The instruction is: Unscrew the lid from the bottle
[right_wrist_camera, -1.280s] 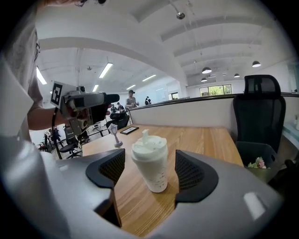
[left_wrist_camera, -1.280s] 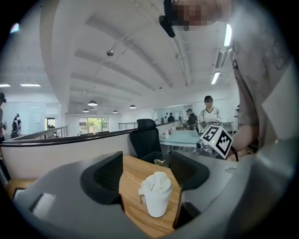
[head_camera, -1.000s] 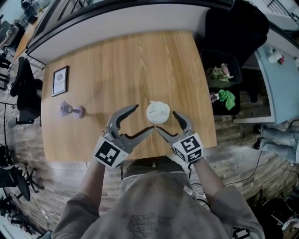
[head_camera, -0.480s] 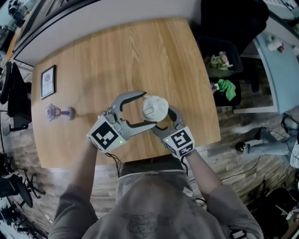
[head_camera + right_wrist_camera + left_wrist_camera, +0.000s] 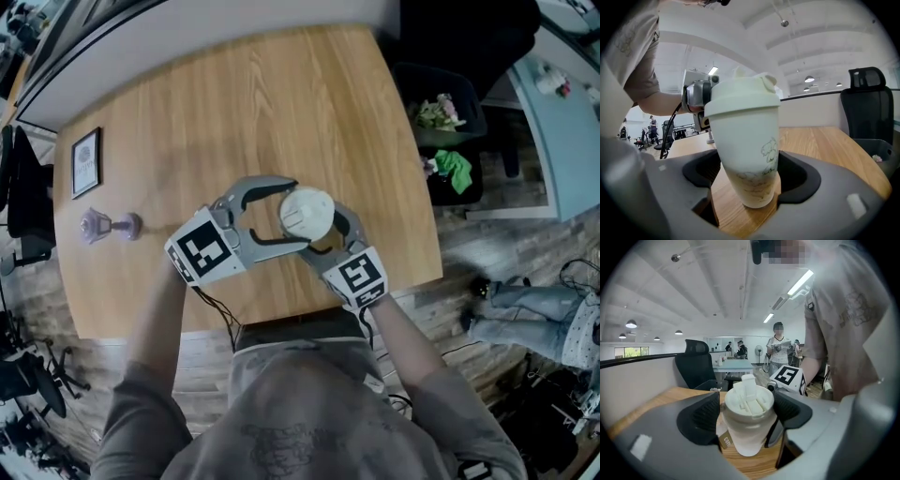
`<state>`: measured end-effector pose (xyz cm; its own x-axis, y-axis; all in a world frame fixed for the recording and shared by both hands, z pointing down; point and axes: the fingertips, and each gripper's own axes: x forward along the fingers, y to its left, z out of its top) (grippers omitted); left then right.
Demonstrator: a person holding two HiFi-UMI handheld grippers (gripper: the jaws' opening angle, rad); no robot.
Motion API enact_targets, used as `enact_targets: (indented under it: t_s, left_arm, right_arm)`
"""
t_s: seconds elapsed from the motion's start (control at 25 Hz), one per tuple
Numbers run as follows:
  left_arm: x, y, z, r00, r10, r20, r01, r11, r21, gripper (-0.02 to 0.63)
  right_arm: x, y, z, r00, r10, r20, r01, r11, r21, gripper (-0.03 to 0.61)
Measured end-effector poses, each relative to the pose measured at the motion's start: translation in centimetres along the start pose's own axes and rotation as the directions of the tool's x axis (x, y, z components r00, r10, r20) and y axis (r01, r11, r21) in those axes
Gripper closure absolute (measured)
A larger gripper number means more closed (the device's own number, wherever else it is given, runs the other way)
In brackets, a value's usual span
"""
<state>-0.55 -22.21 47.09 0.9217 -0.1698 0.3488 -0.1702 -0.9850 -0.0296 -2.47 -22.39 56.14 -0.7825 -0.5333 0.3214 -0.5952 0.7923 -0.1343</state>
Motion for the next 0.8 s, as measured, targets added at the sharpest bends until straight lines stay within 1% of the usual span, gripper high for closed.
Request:
enact_targets:
  t_s: [0.12,0.2,0.28,0.36,0.4,0.48,0.6,0.68,0.72,0.76,0.8]
  left_arm:
    - [0.12,0.25,0.08,0.999,0.031,0.006,-0.031,0.998,-0.057,0.256]
    - [0.11,0.3,0.08,0.996,0.086,0.01,-0.084,0.992,-0.097,0.258]
    - [-0.06,0.36,0.06,0.986,0.166,0.015,-0.163,0.976,-0.143,0.259]
    - [-0.22,0.47,0.07,0.963,0.27,0.016,-0.262,0.945,-0.194,0.261]
    - [-0.3,0.51,0.08,0.945,0.327,0.011,-0.317,0.922,-0.223,0.261]
    - [-0.45,0.56,0.08,0.897,0.442,-0.014,-0.427,0.859,-0.282,0.261]
    - [-0.59,0.61,0.06,0.804,0.591,-0.063,-0.575,0.749,-0.329,0.259]
    - [-0.6,0.51,-0.01,0.744,0.661,-0.097,-0.648,0.678,-0.348,0.261]
    - [-0.59,0.43,-0.06,0.719,0.686,-0.11,-0.673,0.649,-0.356,0.261]
    - [-0.58,0.37,-0.09,0.7,0.704,-0.121,-0.691,0.625,-0.363,0.261]
    - [-0.58,0.34,-0.12,0.685,0.716,-0.13,-0.704,0.607,-0.369,0.261]
  right_arm:
    - [-0.08,-0.18,-0.06,1.0,-0.003,-0.012,0.003,1.0,0.001,0.19]
    - [-0.13,-0.19,-0.15,1.0,-0.006,-0.025,0.006,1.0,0.003,0.19]
    - [-0.13,-0.11,-0.19,0.999,-0.01,-0.038,0.01,1.0,0.006,0.19]
    - [-0.12,-0.13,-0.18,0.999,-0.014,-0.047,0.015,1.0,0.008,0.19]
    - [-0.13,-0.14,-0.17,0.999,-0.017,-0.052,0.018,1.0,0.009,0.19]
    - [-0.16,-0.15,-0.12,0.998,-0.024,-0.058,0.025,1.0,0.013,0.19]
    - [-0.22,-0.13,-0.02,0.997,-0.038,-0.064,0.039,0.999,0.019,0.19]
    - [-0.28,-0.11,-0.06,0.996,-0.049,-0.068,0.051,0.998,0.024,0.19]
    - [-0.31,-0.1,-0.1,0.996,-0.055,-0.07,0.057,0.998,0.027,0.19]
    - [-0.33,-0.08,-0.14,0.996,-0.06,-0.071,0.062,0.998,0.03,0.19]
    - [-0.34,-0.07,-0.16,0.995,-0.064,-0.071,0.066,0.997,0.033,0.19]
